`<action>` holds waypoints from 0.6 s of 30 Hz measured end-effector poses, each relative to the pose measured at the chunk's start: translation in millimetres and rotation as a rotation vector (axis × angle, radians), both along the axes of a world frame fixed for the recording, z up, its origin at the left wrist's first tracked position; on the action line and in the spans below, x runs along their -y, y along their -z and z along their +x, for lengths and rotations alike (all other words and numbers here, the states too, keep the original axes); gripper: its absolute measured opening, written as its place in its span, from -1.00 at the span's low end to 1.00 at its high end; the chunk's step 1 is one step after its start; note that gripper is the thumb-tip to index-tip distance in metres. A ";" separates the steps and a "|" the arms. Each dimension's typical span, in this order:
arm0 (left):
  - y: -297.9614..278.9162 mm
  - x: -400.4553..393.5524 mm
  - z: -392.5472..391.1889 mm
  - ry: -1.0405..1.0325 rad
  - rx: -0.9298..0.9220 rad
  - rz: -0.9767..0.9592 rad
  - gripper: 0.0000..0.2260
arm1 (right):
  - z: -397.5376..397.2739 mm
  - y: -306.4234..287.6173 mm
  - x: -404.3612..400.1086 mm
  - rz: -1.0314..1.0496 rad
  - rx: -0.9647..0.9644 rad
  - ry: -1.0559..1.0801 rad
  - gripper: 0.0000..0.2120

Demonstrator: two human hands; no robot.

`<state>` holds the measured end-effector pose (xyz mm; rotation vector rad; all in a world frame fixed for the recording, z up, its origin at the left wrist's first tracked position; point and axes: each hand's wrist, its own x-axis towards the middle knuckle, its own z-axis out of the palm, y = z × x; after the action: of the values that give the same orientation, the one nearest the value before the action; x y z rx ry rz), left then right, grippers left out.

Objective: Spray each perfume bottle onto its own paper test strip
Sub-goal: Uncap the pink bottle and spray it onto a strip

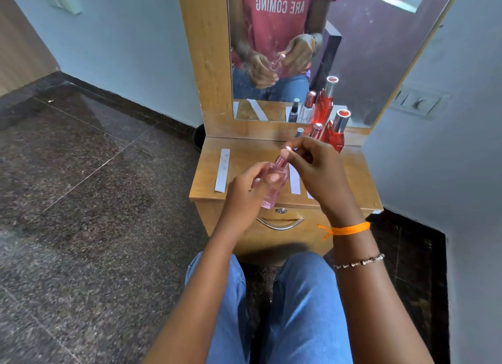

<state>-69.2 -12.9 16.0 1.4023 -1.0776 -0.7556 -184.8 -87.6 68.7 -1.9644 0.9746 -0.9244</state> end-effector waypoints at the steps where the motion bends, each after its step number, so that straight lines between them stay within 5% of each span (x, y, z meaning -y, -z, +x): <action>1: 0.4 -1.9 1.6 0.052 -0.109 0.015 -0.88 | -2.3 -4.2 1.4 0.040 0.036 -0.047 -0.88; 6: 7.5 -9.3 7.8 0.047 -0.375 0.026 -0.84 | -16.0 -4.5 11.8 0.030 0.077 -0.073 -0.89; 10: 6.1 -6.5 12.5 -0.071 -0.309 0.007 -0.85 | -10.6 32.8 3.1 -0.108 -0.131 0.035 -0.88; 18: 7.4 -5.6 8.2 -0.118 -0.217 0.038 -0.75 | 0.6 78.8 -8.2 -0.107 -0.194 0.136 -0.83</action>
<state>-61.0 -7.3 8.6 1.3686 -0.8098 -0.8246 -184.2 -79.4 -10.1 -2.1294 1.2029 -0.8877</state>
